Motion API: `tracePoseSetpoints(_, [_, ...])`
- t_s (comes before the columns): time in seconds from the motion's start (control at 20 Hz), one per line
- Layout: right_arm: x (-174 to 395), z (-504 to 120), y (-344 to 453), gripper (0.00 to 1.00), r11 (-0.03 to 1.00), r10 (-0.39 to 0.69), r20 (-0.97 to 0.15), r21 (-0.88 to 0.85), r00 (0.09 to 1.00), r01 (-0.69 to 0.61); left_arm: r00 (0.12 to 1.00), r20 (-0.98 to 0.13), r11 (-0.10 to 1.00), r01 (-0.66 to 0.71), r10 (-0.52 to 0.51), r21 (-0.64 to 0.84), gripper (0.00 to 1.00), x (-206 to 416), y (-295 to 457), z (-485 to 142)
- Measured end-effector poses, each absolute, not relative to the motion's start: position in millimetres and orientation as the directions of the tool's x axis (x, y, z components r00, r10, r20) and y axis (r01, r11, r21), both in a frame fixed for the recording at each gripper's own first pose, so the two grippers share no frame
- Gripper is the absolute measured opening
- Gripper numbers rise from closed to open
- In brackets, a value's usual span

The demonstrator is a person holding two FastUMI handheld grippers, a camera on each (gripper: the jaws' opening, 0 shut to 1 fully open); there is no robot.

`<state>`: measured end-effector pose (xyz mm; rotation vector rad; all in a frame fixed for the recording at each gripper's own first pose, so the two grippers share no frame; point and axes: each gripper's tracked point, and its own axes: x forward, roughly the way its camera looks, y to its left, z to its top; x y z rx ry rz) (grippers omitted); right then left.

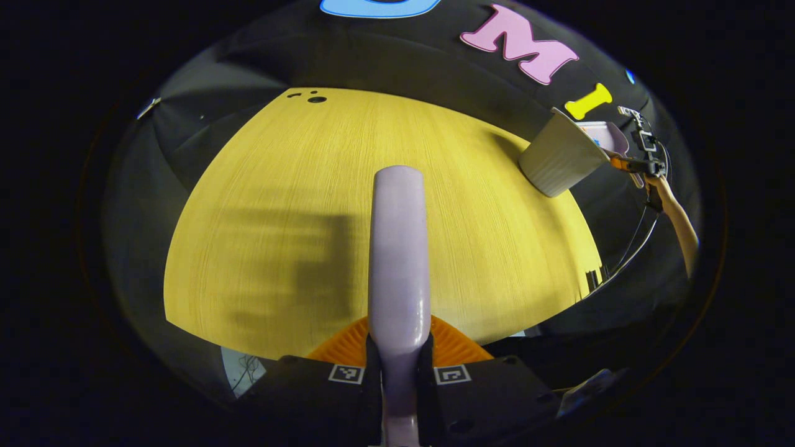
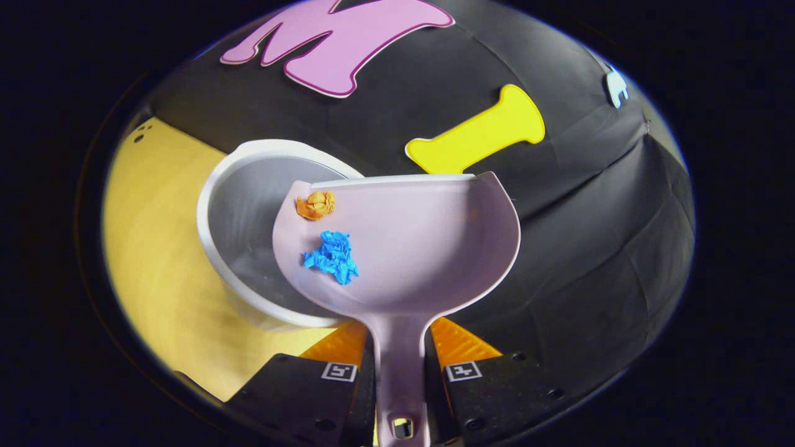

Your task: Pick up the small broom and dustpan from the desktop, sweep the trash into the dustpan with the broom, and then empty the trash into the garbage bin.

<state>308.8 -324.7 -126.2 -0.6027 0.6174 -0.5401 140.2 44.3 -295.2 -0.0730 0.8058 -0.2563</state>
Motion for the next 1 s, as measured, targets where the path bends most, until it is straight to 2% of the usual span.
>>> tracePoseSetpoints(0.2, [309.0, -112.7, -326.3, 0.37, 0.545, -0.676, -0.237, -0.798, 0.698, 0.258, 0.663, -0.704, 0.967, 0.183, -0.256, -0.179, 0.25, 140.2, 39.6, -298.5])
tracePoseSetpoints(0.25, [308.5, -111.3, -325.2, 0.33, 0.525, -0.677, -0.218, -0.813, 0.703, 0.253, 0.658, -0.708, 0.967, 0.182, -0.256, -0.18, 0.25, 141.0, 37.6, -299.3])
tracePoseSetpoints(0.3, [308.2, -110.2, -325.5, 0.37, 0.508, -0.677, -0.206, -0.825, 0.707, 0.246, 0.654, -0.713, 0.967, 0.181, -0.253, -0.178, 0.26, 141.5, 35.1, -300.3])
tracePoseSetpoints(0.6, [308.2, -105.4, -331.1, 0.37, 0.359, -0.68, -0.112, -0.913, 0.725, 0.196, 0.641, -0.729, 0.97, 0.189, -0.24, -0.153, 0.27, 139.1, 21.3, -312.0])
tracePoseSetpoints(0.8, [313.0, -99.5, -329.1, 0.36, 0.221, -0.645, -0.05, -0.967, 0.762, 0.123, 0.641, -0.723, 0.966, 0.177, -0.258, -0.187, 0.27, 139.5, 10.6, -314.1])
tracePoseSetpoints(0.85, [313.8, -98.4, -327.5, 0.41, 0.193, -0.626, -0.043, -0.976, 0.778, 0.102, 0.642, -0.723, 0.966, 0.175, -0.257, -0.188, 0.27, 138.6, 8.6, -316.7])
tracePoseSetpoints(0.9, [313.7, -98.6, -325.5, 0.36, 0.173, -0.605, -0.042, -0.982, 0.795, 0.08, 0.642, -0.723, 0.967, 0.174, -0.254, -0.185, 0.26, 138.1, 7.9, -317.0])
tracePoseSetpoints(1.0, [314.8, -98.8, -328.0, 0.36, 0.128, -0.579, -0.043, -0.991, 0.814, 0.038, 0.64, -0.726, 0.968, 0.177, -0.251, -0.179, 0.25, 137.6, 4.6, -318.8])
